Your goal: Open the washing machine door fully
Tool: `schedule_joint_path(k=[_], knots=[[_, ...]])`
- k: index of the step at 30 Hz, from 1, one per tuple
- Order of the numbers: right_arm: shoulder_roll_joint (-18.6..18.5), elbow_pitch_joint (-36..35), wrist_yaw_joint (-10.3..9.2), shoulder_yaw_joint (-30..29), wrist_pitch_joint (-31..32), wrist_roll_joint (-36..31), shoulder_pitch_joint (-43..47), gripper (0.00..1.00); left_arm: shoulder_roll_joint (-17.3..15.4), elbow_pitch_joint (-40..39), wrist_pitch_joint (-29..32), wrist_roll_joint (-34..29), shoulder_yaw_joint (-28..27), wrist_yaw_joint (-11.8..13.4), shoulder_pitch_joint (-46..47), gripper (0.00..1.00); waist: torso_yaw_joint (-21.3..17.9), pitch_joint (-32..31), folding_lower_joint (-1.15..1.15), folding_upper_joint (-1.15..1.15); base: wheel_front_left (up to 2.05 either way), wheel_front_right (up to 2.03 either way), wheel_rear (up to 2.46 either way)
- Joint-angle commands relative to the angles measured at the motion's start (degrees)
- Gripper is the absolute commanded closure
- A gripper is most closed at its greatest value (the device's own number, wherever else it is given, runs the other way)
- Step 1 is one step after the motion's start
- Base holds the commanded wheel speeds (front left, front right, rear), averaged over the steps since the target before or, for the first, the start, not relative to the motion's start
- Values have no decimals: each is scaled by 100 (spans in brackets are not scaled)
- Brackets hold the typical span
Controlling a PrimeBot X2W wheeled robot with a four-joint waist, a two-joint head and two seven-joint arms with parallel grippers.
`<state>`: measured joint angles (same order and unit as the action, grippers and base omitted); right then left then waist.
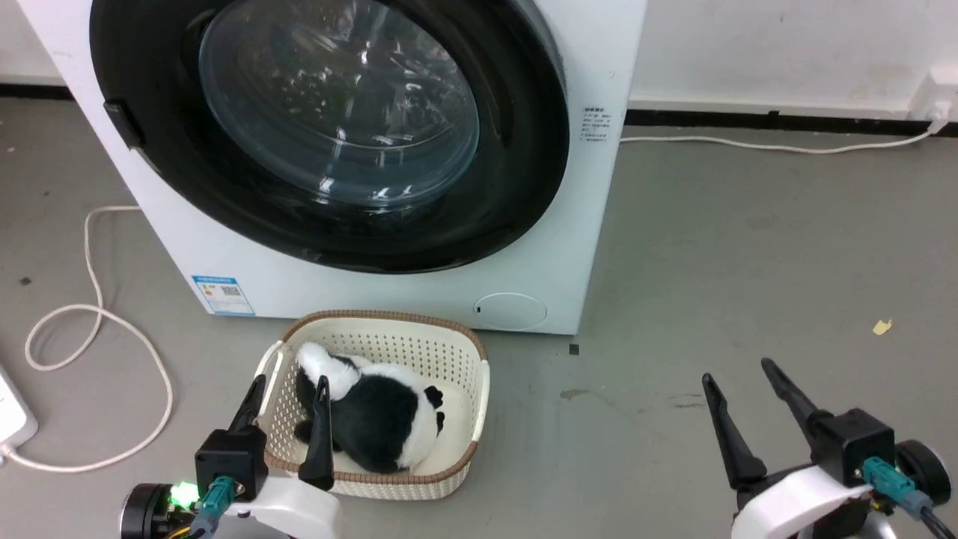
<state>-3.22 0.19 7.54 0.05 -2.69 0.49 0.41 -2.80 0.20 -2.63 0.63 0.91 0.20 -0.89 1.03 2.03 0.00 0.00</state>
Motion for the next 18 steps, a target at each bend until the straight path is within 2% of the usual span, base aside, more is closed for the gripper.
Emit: schedule_joint_path(k=[1, 18], knots=[[-30, -28, -1, -9, -58, 18, -172, 0, -5, -30, -58, 9, 4, 40, 90, 0, 33, 57, 0, 0, 0, 0, 0], [-493, -101, -2, 97, -13, 335, -1154, 0, -3, -182, -261, 88, 202, 178, 365, 0, 329, 691, 0, 0, 0, 0, 0]])
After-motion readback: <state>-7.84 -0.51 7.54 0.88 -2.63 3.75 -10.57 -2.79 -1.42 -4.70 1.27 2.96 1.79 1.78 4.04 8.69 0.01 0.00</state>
